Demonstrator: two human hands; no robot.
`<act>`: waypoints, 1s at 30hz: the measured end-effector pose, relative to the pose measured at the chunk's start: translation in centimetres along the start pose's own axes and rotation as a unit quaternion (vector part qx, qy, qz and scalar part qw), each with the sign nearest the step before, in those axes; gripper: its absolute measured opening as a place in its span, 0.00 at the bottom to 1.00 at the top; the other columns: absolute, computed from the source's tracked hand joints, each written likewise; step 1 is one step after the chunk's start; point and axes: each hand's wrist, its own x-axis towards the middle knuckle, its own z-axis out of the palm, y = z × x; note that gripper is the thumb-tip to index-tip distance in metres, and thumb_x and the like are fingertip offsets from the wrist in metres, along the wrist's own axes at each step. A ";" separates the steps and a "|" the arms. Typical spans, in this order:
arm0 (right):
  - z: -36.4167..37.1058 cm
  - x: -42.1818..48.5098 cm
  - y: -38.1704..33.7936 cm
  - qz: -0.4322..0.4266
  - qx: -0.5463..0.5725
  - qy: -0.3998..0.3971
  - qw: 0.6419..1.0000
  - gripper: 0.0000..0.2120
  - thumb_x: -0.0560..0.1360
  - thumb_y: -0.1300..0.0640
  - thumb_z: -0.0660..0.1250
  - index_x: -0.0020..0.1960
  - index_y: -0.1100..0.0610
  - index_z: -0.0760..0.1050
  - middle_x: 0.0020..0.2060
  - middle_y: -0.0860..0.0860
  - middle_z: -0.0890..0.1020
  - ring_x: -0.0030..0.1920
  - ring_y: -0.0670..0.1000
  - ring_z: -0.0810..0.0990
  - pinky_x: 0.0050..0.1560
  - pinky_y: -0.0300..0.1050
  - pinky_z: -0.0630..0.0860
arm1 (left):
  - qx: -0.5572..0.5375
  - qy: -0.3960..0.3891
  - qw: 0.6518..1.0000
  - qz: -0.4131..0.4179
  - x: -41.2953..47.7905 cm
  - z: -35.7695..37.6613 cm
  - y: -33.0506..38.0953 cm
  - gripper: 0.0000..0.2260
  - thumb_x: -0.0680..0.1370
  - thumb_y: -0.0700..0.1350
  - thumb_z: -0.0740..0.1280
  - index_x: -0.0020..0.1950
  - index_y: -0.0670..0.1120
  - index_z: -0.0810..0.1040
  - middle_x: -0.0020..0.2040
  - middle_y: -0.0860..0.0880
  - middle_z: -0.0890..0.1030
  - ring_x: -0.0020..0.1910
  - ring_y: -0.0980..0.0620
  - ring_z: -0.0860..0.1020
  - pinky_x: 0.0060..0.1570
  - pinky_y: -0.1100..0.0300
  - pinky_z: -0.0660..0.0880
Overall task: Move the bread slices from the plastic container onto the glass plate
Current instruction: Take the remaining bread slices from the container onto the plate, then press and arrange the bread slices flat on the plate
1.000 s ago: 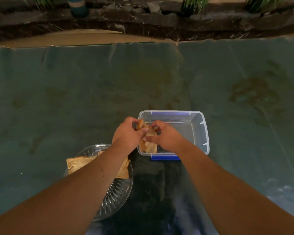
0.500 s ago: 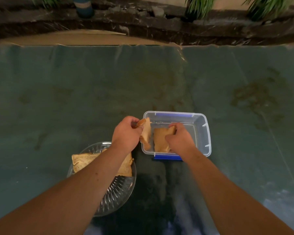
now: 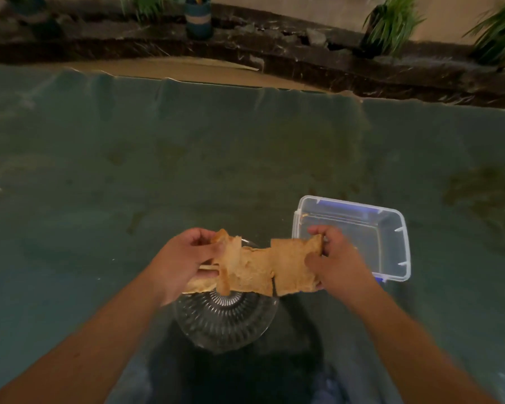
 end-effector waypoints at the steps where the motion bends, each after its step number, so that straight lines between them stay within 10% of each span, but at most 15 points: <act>1: 1.2 -0.4 0.2 0.004 -0.020 -0.022 1.000 0.23 0.76 0.62 0.70 0.57 0.35 0.70 0.51 0.45 0.79 0.46 0.51 0.82 0.35 0.52 0.87 | 0.004 -0.008 1.000 -0.013 -0.5 -0.9 -0.7 0.06 0.78 0.39 0.73 0.55 0.43 0.82 0.48 0.44 0.86 0.43 0.49 0.85 0.37 0.58 0.82; 9: 9.3 -0.9 2.6 0.075 -0.035 -0.141 0.987 0.25 0.75 0.61 0.69 0.64 0.39 0.70 0.51 0.53 0.82 0.46 0.56 0.85 0.39 0.59 0.87 | -0.083 -0.082 0.988 -0.097 -1.7 -4.6 -5.5 0.14 0.73 0.44 0.77 0.57 0.44 0.81 0.51 0.45 0.87 0.51 0.45 0.85 0.46 0.53 0.83; 13: 10.5 -0.3 3.6 0.075 -0.098 -0.107 0.987 0.27 0.75 0.60 0.68 0.69 0.41 0.68 0.43 0.52 0.83 0.37 0.51 0.85 0.33 0.45 0.84 | 0.045 0.038 0.996 -0.072 -0.3 -6.1 -8.1 0.10 0.76 0.41 0.75 0.57 0.44 0.81 0.53 0.43 0.86 0.48 0.46 0.86 0.45 0.51 0.84; 19: 11.1 -1.3 4.8 0.003 -0.276 -0.040 0.960 0.26 0.76 0.54 0.66 0.72 0.44 0.63 0.53 0.50 0.82 0.45 0.49 0.82 0.41 0.46 0.79 | 0.416 0.170 0.889 0.086 0.2 -6.4 -10.8 0.22 0.75 0.48 0.73 0.68 0.52 0.74 0.60 0.50 0.77 0.50 0.49 0.79 0.48 0.52 0.76; 23: 11.4 -2.6 5.2 -0.125 -0.404 0.017 0.906 0.24 0.76 0.51 0.68 0.70 0.51 0.67 0.60 0.54 0.77 0.57 0.55 0.76 0.56 0.51 0.77 | 0.597 0.182 0.749 0.223 -0.8 -4.7 -11.5 0.25 0.71 0.49 0.76 0.66 0.48 0.73 0.61 0.44 0.76 0.55 0.42 0.75 0.48 0.44 0.79; 30: 13.4 -1.8 4.2 -0.229 -0.437 -0.065 0.867 0.26 0.79 0.45 0.64 0.75 0.49 0.66 0.70 0.54 0.72 0.71 0.57 0.67 0.71 0.58 0.68 | 0.655 0.080 0.711 0.244 0.8 -1.9 -10.3 0.30 0.72 0.61 0.73 0.68 0.47 0.75 0.67 0.44 0.78 0.66 0.42 0.74 0.63 0.42 0.74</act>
